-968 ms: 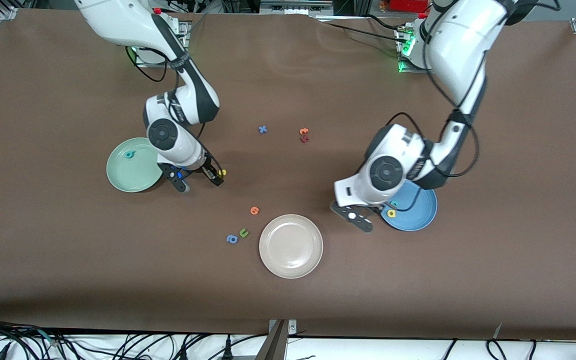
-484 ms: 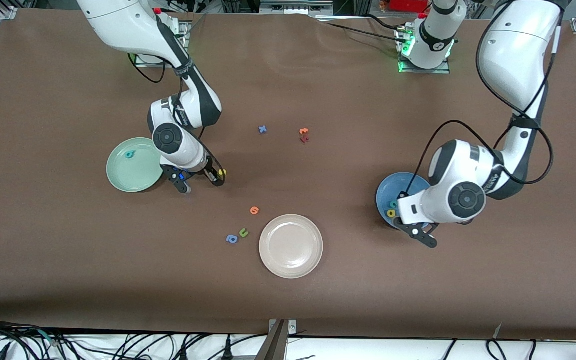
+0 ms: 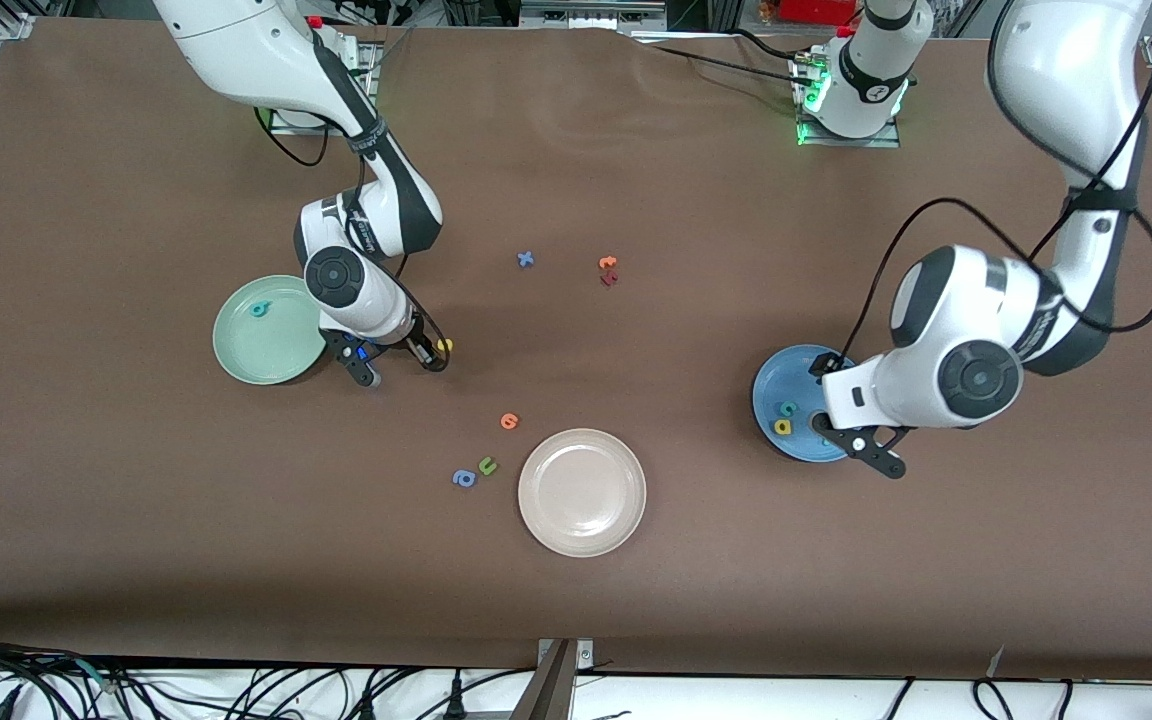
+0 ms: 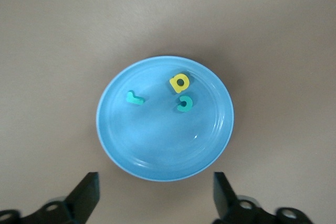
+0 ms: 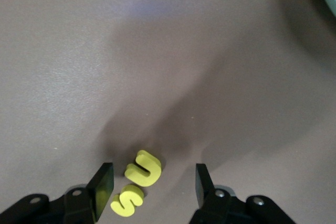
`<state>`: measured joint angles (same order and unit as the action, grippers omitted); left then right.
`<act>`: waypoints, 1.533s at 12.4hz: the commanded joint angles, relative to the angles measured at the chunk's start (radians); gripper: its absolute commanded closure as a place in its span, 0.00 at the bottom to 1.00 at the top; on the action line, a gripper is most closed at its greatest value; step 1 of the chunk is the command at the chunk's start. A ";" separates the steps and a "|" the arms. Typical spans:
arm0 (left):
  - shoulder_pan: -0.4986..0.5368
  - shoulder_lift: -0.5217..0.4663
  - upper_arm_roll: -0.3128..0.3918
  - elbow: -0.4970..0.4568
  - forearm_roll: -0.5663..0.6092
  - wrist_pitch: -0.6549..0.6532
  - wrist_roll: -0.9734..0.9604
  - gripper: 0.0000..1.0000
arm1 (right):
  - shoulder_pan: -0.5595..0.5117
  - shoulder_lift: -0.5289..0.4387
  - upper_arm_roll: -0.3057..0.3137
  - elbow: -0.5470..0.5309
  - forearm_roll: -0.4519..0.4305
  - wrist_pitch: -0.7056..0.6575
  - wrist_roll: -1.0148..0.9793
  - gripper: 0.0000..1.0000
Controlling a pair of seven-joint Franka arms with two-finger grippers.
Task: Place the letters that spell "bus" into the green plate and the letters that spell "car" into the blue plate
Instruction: 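Drop the r with the left gripper while the right gripper grasps the u, then raise the left arm to rest while the right gripper carries the u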
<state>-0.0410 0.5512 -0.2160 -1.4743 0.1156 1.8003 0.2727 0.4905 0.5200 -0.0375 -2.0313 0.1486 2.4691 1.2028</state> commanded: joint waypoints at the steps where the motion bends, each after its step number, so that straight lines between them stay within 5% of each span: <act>1: 0.009 -0.126 0.001 -0.014 -0.048 -0.053 -0.093 0.00 | 0.003 -0.002 0.001 -0.029 -0.014 0.054 0.014 0.29; 5: 0.009 -0.314 0.018 -0.009 -0.050 -0.166 -0.276 0.00 | 0.003 0.000 0.002 -0.033 -0.012 0.065 0.014 0.35; 9: 0.003 -0.488 0.193 -0.055 -0.228 -0.167 -0.280 0.00 | 0.003 0.000 0.002 -0.033 -0.011 0.068 0.014 0.49; 13: 0.013 -0.611 0.129 -0.214 -0.059 -0.177 -0.374 0.00 | 0.003 0.000 0.004 -0.043 -0.009 0.090 0.012 0.63; 15: 0.029 -0.611 0.121 -0.206 -0.063 -0.199 -0.365 0.00 | 0.003 0.000 0.004 -0.043 -0.009 0.090 0.012 0.75; 19: 0.018 -0.603 0.112 -0.163 -0.071 -0.269 -0.357 0.00 | 0.003 -0.006 0.002 -0.037 -0.009 0.076 0.008 0.81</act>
<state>-0.0291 -0.0368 -0.0874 -1.6476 0.0313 1.5579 -0.0853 0.4917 0.5213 -0.0347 -2.0532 0.1487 2.5456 1.2030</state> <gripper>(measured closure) 0.000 0.696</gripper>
